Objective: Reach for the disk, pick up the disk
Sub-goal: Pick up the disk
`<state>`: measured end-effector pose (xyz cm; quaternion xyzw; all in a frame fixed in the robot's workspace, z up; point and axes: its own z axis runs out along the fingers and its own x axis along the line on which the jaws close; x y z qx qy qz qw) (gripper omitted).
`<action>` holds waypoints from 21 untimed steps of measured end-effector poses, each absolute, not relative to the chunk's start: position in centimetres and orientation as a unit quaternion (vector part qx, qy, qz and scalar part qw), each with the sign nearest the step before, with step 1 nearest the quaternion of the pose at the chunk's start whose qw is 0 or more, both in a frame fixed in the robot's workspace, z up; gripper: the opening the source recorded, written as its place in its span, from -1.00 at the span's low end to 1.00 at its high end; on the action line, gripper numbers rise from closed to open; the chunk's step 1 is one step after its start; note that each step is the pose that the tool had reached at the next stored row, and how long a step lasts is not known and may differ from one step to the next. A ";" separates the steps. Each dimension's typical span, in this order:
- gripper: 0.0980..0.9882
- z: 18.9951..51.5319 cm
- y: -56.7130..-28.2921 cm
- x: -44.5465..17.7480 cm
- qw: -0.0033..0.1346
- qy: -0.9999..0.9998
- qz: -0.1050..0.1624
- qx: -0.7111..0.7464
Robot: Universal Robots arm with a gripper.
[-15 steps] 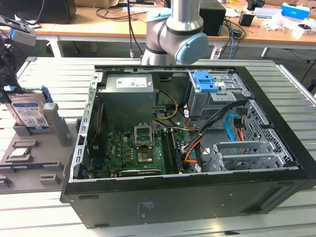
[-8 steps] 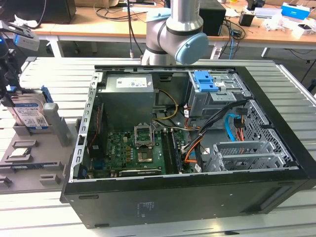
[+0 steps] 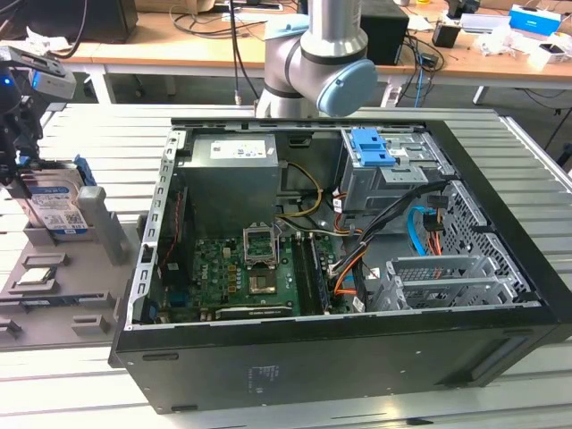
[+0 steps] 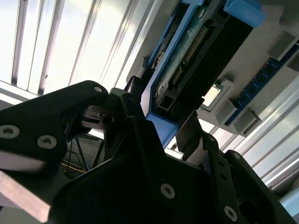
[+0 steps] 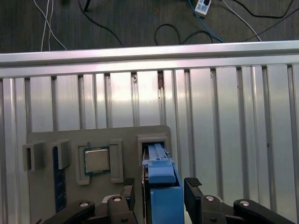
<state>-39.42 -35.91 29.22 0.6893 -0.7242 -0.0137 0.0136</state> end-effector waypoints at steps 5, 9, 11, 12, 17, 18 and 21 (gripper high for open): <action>-0.03 29.2 -35.9 -39.4 0.014 -0.724 -0.014 0.689; -0.39 29.1 -35.9 -39.4 0.014 -0.724 -0.014 0.689; -0.39 29.1 -35.9 -39.4 0.013 -0.724 -0.014 0.689; -0.39 29.1 -35.9 -39.4 0.014 -0.724 -0.014 0.689; -0.39 29.1 -35.9 -39.4 0.014 -0.724 -0.014 0.689; -0.39 29.1 -35.9 -39.4 0.014 -0.724 -0.014 0.689; -0.39 29.0 -35.9 -39.4 0.014 -0.724 -0.014 0.689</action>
